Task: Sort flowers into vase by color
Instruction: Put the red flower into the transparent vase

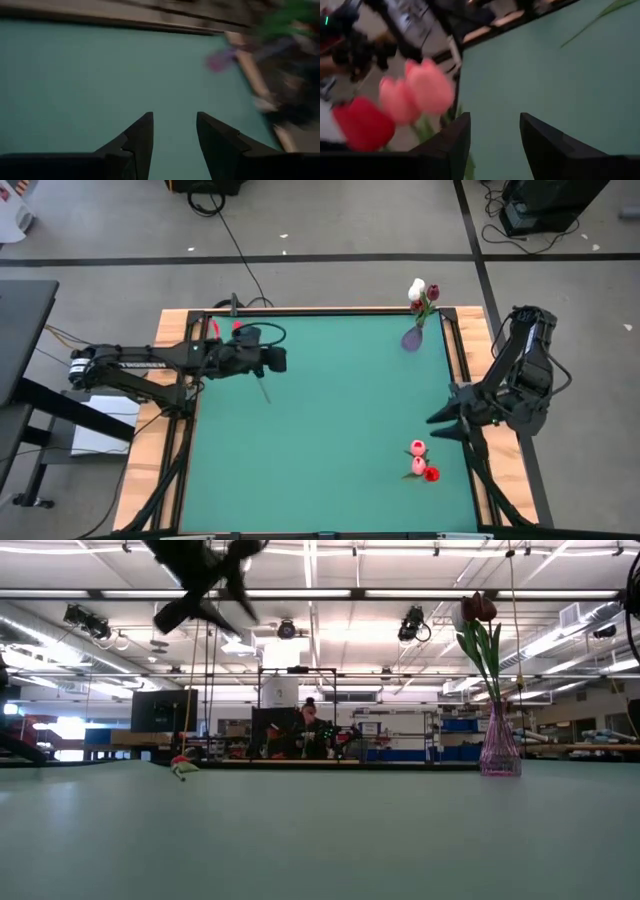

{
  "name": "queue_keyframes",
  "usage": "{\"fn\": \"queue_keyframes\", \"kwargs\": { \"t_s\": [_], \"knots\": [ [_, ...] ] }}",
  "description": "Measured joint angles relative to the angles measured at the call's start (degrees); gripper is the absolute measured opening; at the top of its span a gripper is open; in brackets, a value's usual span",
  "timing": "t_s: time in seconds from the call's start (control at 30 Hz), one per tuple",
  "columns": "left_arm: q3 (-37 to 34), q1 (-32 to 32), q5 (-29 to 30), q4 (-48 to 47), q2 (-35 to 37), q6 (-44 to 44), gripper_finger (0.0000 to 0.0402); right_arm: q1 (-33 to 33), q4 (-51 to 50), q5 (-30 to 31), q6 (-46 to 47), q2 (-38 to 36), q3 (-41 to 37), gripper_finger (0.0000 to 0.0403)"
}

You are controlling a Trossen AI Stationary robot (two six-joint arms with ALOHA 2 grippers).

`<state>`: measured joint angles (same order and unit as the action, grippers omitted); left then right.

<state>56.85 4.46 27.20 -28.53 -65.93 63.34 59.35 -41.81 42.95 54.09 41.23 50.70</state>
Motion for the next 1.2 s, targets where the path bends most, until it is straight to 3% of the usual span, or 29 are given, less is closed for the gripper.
{"fn": "queue_keyframes", "kwargs": {
  "t_s": [0.17, 0.27, 0.53, 0.77, 1.2],
  "knots": [
    [0.05, 4.08, 1.59, -13.36, -1.78, 13.23, 0.0155, -3.88, 1.25, 4.39, 1.85, 0.0, 0.0, 0.0178],
    [-0.09, 7.91, 1.01, -19.4, -3.84, 16.48, 0.0155, -7.28, 2.77, 4.49, 1.73, 0.07, 0.0, 0.0178],
    [-0.1, 21.16, -6.3, -21.66, -12.34, 7.61, 0.0159, -15.01, 7.05, 3.23, 1.33, 0.11, 0.0, 0.0178],
    [-0.1, 32.17, -14.7, -20.53, -20.95, 0.39, 0.0159, -17.36, 11.76, 0.95, 1.7, 0.84, 0.0, 0.0178],
    [-0.91, 40.53, -20.31, -16.69, -27.95, -6.03, 0.0159, -17.59, 11.29, 0.32, 3.81, 2.34, -0.01, 0.0178]
  ]
}}
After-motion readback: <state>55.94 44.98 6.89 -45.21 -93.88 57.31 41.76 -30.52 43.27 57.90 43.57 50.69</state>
